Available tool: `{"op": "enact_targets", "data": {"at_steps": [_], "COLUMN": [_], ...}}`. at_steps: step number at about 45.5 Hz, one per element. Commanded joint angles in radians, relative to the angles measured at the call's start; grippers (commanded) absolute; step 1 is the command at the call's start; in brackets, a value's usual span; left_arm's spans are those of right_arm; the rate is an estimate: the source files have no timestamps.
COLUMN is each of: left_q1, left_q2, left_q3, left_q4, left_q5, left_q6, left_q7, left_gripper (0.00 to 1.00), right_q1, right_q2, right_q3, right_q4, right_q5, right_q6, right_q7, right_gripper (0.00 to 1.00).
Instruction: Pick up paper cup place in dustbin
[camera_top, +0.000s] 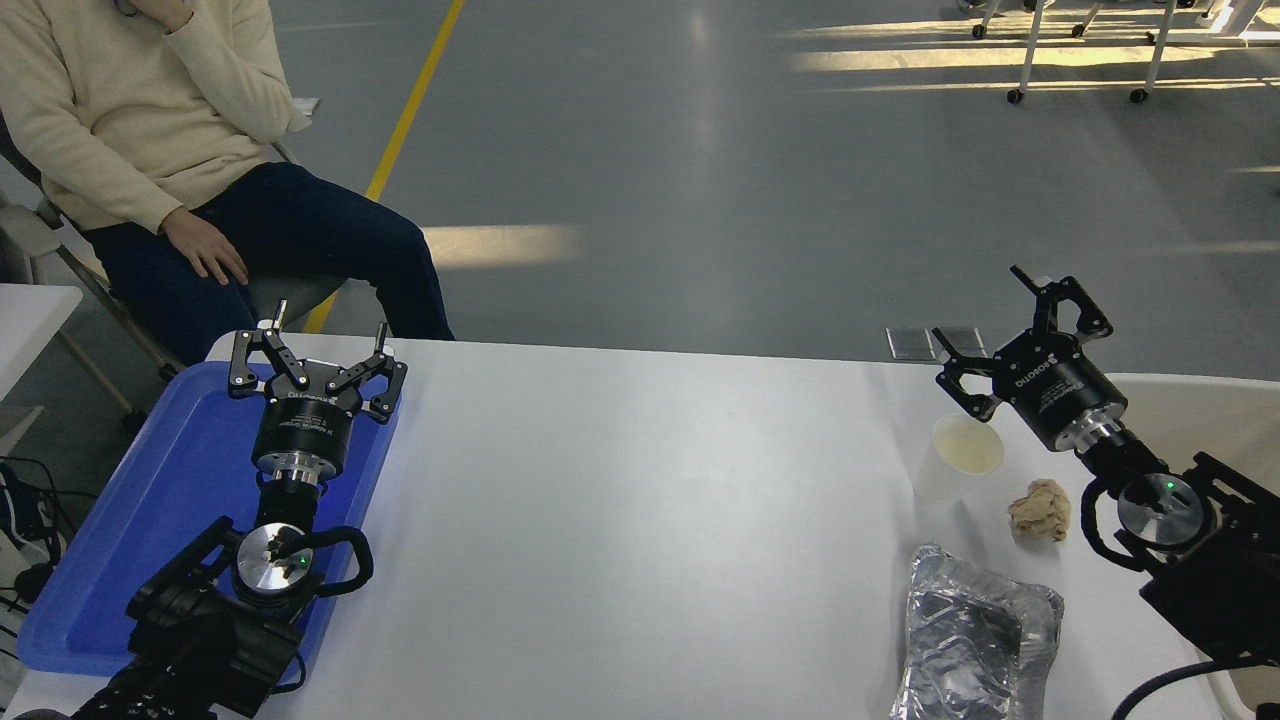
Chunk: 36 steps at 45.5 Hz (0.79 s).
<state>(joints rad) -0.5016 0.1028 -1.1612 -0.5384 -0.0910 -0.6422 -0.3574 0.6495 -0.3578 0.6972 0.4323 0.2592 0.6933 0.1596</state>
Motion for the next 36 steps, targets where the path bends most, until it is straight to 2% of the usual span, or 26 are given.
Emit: {"op": "enact_targets", "data": {"at_steps": [1, 36], "left_q1": [0.0, 0.0], "left_q2": [0.0, 0.0], "left_q3": [0.0, 0.0], "left_q4": [0.0, 0.0], "left_q5": [0.0, -0.001], "left_q6": [-0.001, -0.001], "left_q7": [0.0, 0.0], "left_gripper": [1.0, 1.0], "right_q1": [-0.001, 0.028], "right_q2": [0.0, -0.012], "right_q3": [0.001, -0.008], "right_q4": [0.0, 0.057], "right_q5": [0.0, -0.017], "right_q6": [0.0, -0.008], "right_q7": [0.0, -0.008], "right_gripper": [1.0, 1.0]}}
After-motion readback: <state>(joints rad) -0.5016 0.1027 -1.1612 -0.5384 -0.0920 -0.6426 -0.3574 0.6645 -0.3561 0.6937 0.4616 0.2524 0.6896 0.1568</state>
